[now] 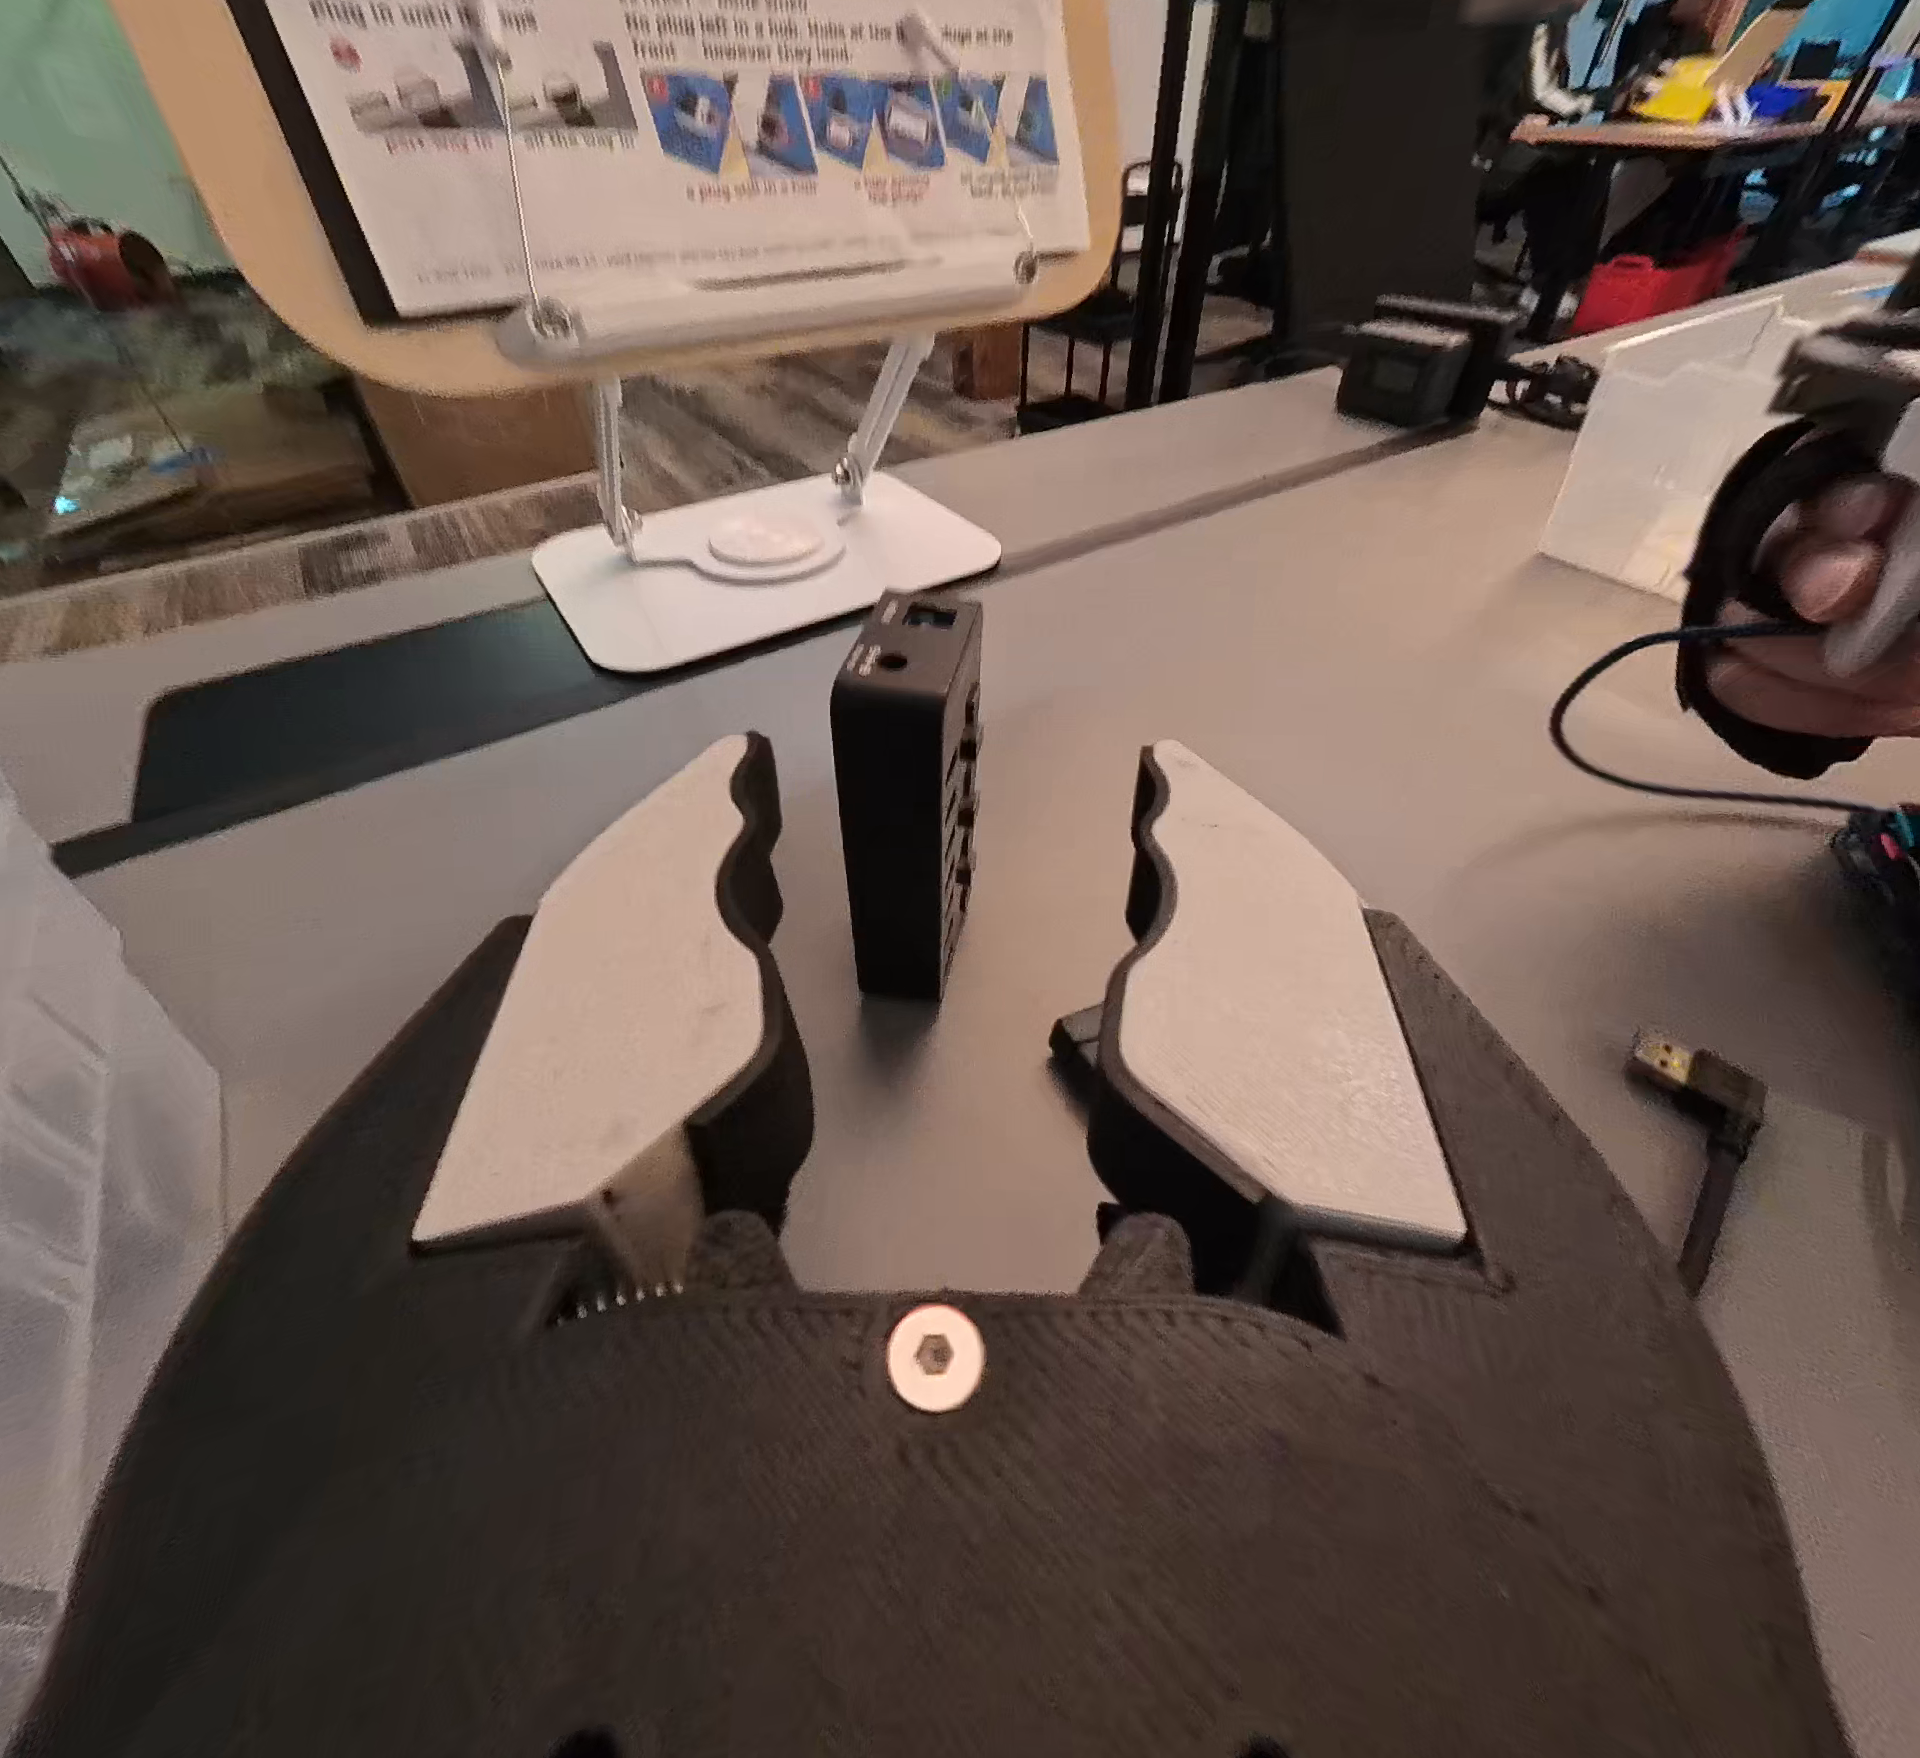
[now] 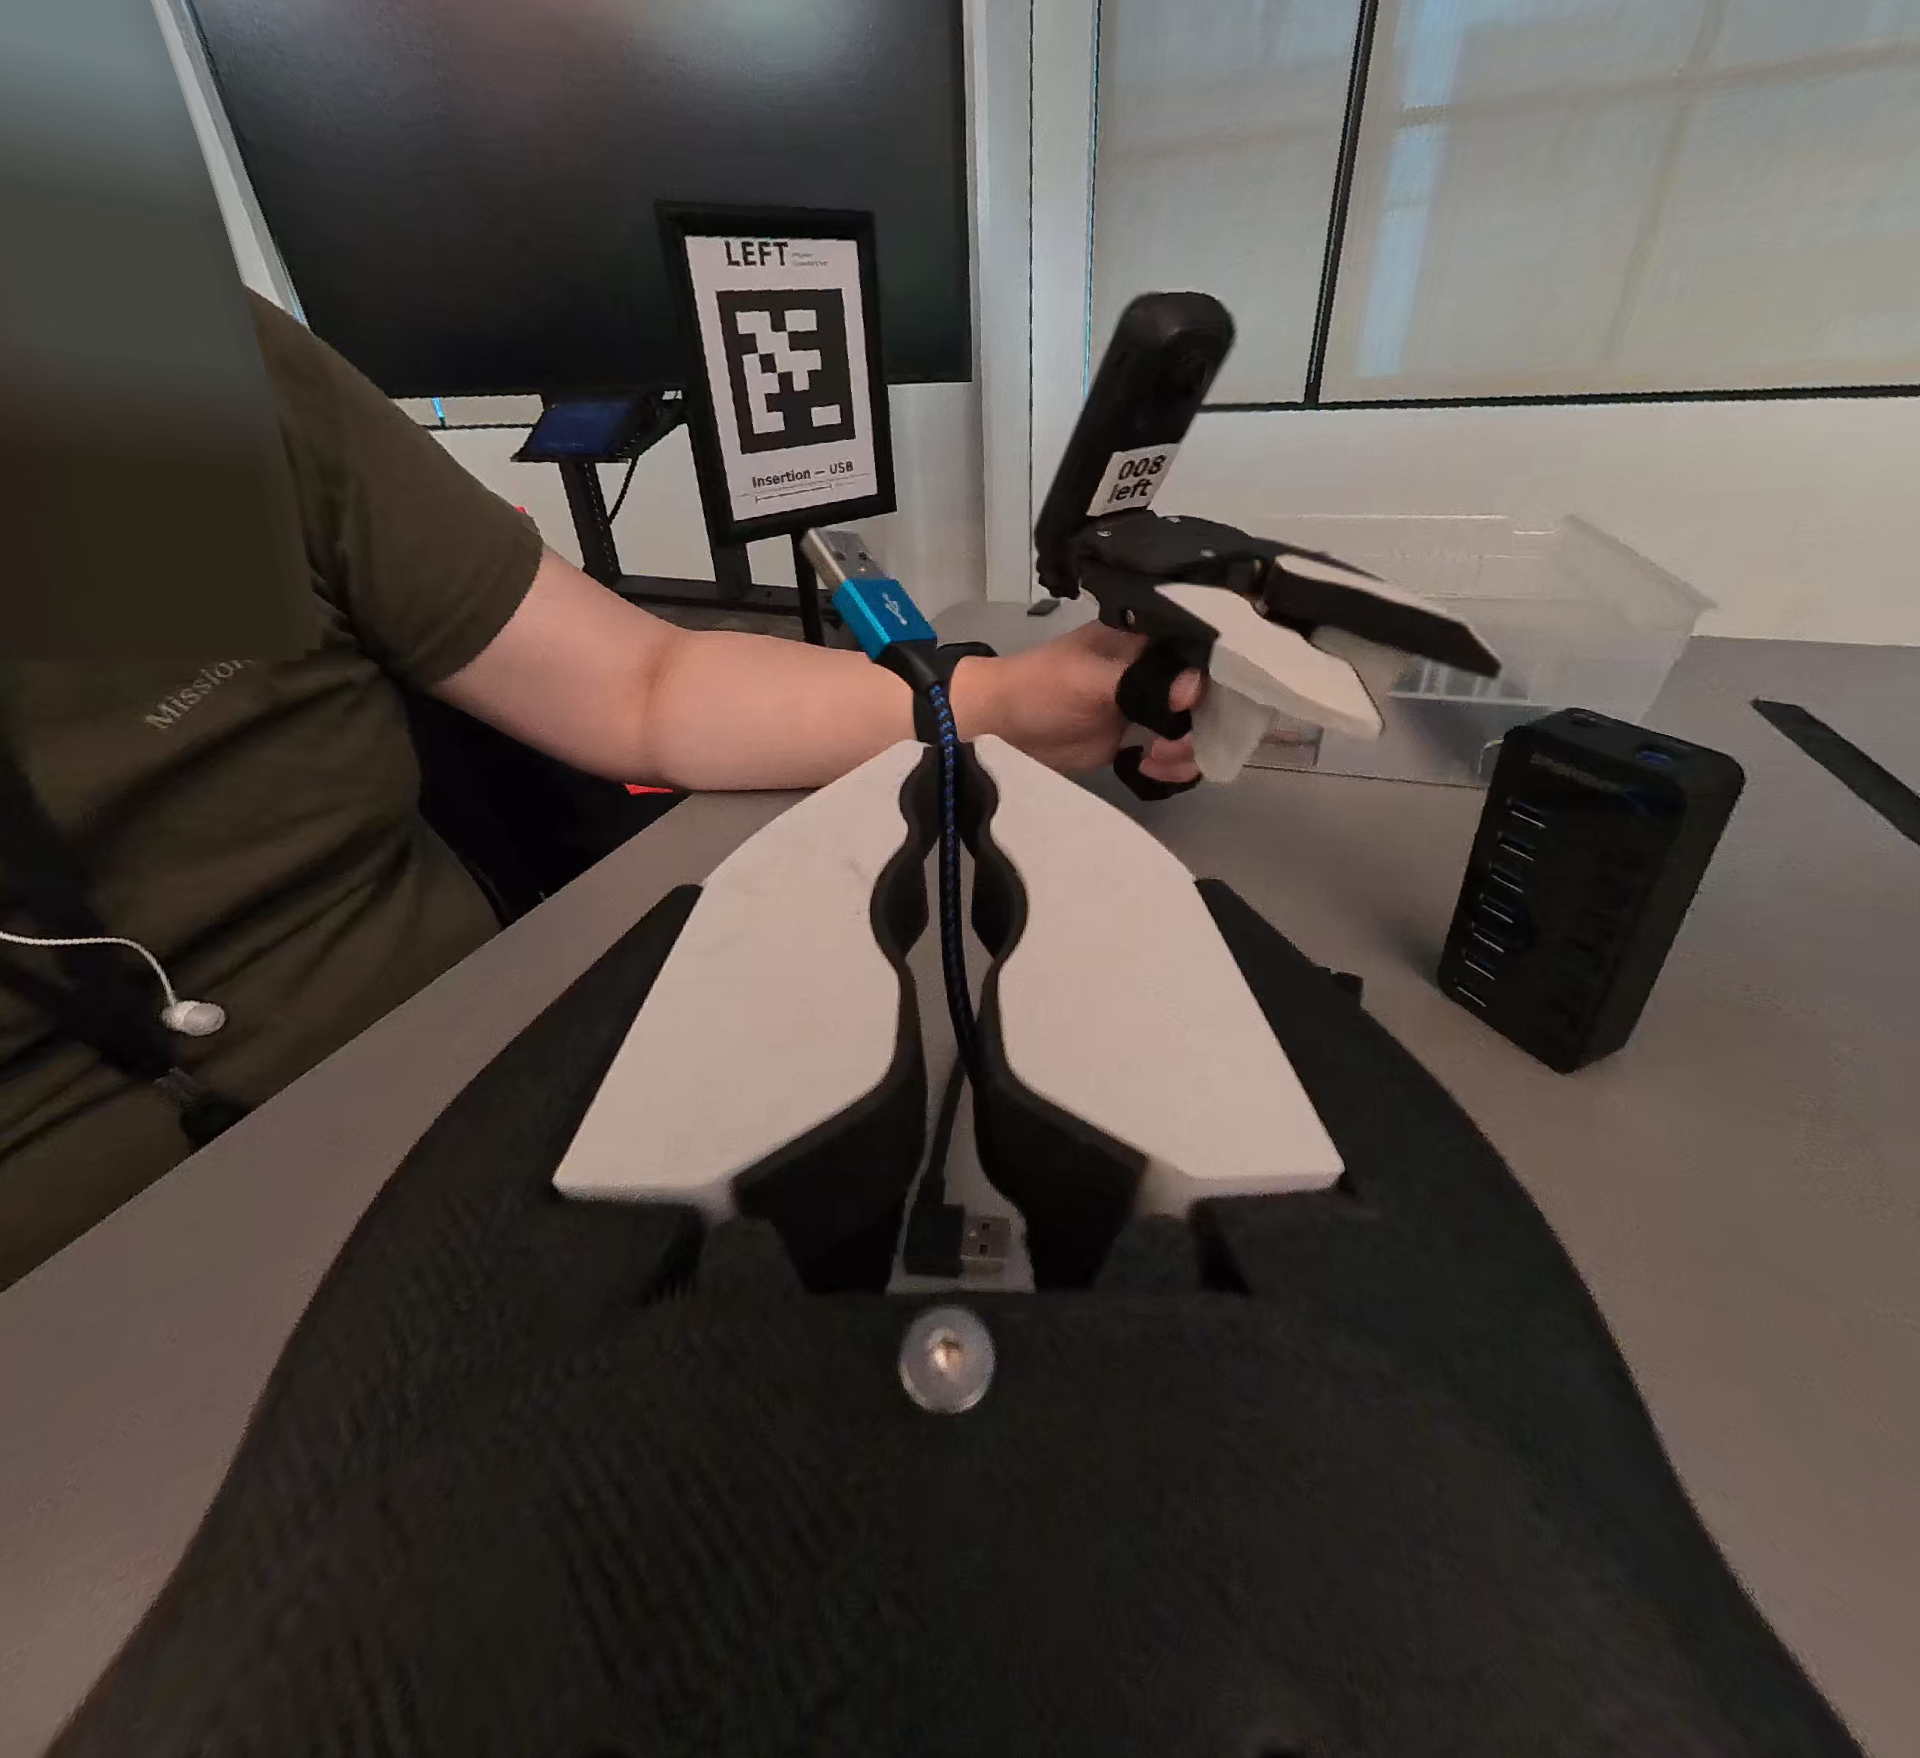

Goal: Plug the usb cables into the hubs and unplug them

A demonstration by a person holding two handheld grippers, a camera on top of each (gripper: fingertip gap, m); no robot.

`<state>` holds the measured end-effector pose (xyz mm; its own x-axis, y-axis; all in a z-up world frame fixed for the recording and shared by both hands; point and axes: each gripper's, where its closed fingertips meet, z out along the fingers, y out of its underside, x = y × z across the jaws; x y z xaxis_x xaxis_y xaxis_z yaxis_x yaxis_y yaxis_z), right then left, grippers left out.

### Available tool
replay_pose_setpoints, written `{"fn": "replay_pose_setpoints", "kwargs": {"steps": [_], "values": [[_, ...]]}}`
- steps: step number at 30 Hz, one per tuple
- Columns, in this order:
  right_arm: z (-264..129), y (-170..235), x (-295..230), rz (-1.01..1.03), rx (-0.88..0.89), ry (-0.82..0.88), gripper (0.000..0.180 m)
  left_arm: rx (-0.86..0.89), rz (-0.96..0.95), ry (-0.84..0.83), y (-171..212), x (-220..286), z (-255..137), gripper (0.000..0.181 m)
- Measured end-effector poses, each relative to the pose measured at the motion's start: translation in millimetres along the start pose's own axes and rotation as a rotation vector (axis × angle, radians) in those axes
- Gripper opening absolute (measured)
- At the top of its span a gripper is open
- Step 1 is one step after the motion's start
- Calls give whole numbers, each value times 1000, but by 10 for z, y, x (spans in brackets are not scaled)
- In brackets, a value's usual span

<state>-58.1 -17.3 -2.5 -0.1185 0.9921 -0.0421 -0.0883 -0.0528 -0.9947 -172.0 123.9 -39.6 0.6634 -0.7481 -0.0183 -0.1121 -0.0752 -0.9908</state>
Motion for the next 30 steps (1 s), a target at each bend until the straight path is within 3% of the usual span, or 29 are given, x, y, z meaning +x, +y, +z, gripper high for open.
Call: {"fn": "replay_pose_setpoints", "kwargs": {"steps": [6,11,15,23,26,28,30], "values": [[-44,88,136,-6,-43,87,3,136,54,65,-329,212,-154,58],[-194,40,588,-225,-75,489,3,268,69,241,-654,799,-281,50],[-211,-14,664,-372,-132,641,3,147,59,319,-513,1169,-137,52],[61,117,609,-580,-290,690,3,30,53,282,-297,1250,14,33],[97,145,609,-596,-316,691,3,21,97,302,-258,1270,8,13],[97,168,606,-604,-328,686,3,28,94,322,-264,1297,0,14],[82,186,623,-600,-345,694,3,33,80,312,-277,1290,5,27]]}}
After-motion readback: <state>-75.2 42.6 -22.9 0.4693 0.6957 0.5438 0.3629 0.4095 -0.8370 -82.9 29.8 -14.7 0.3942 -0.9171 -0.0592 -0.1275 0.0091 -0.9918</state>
